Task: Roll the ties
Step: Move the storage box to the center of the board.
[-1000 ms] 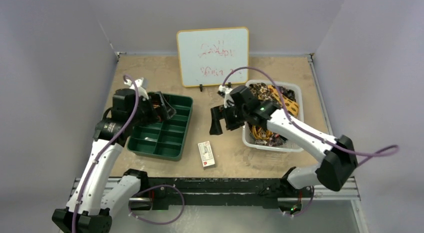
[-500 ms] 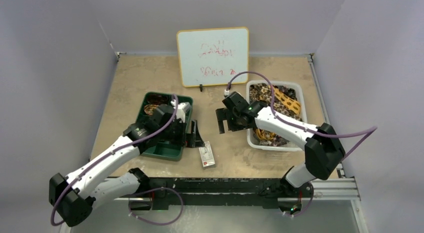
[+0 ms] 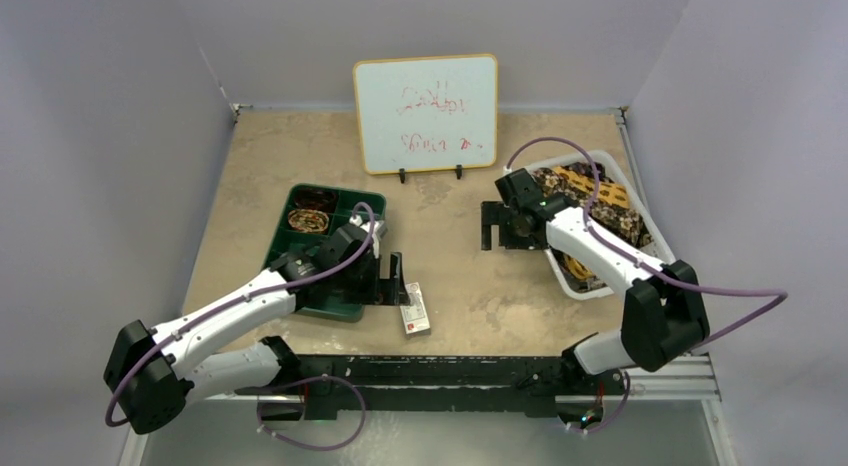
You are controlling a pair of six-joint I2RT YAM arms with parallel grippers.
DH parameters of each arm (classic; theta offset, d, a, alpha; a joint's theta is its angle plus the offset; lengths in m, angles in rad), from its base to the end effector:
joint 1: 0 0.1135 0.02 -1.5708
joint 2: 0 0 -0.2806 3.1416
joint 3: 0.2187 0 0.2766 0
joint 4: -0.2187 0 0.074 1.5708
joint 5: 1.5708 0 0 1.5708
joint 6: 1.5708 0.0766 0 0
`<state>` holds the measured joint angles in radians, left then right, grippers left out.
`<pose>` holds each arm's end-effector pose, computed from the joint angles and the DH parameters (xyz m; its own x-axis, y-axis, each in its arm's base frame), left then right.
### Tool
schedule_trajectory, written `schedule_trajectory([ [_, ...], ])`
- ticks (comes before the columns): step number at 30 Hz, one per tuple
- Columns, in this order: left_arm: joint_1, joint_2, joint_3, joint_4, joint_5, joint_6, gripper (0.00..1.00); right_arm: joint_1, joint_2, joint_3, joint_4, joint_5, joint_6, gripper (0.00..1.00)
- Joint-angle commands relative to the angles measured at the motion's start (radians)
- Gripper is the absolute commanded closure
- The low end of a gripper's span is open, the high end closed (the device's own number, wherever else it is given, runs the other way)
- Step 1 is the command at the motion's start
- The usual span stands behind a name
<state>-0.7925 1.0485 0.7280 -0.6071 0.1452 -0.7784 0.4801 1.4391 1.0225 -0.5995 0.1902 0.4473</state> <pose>0.1641 -0.1823 0.2087 -0.9375 -0.0386 -0.3458 0.1507 0.8507 -0.5036 0.3020 0.1409 0.2104 -0.8378 0.0426 -0.5444 -0.0032 0.9966 0.0829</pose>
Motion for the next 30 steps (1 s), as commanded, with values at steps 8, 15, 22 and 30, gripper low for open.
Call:
schedule_trajectory([
  [8,-0.003,0.008,-0.064,-0.027,-0.126,-0.096,0.09,0.060,-0.173,-0.106,0.186,-0.410,0.032,0.01],
  [15,0.162,0.080,-0.028,-0.105,-0.244,-0.032,0.06,0.188,-0.174,-0.175,0.228,-0.406,0.105,0.01],
  [22,0.416,0.145,0.078,-0.086,-0.224,0.127,0.05,0.193,-0.181,-0.180,0.232,-0.416,0.108,0.01],
  [30,0.676,0.239,0.134,-0.045,-0.137,0.222,0.03,0.194,-0.193,-0.176,0.211,-0.416,0.100,0.01],
])
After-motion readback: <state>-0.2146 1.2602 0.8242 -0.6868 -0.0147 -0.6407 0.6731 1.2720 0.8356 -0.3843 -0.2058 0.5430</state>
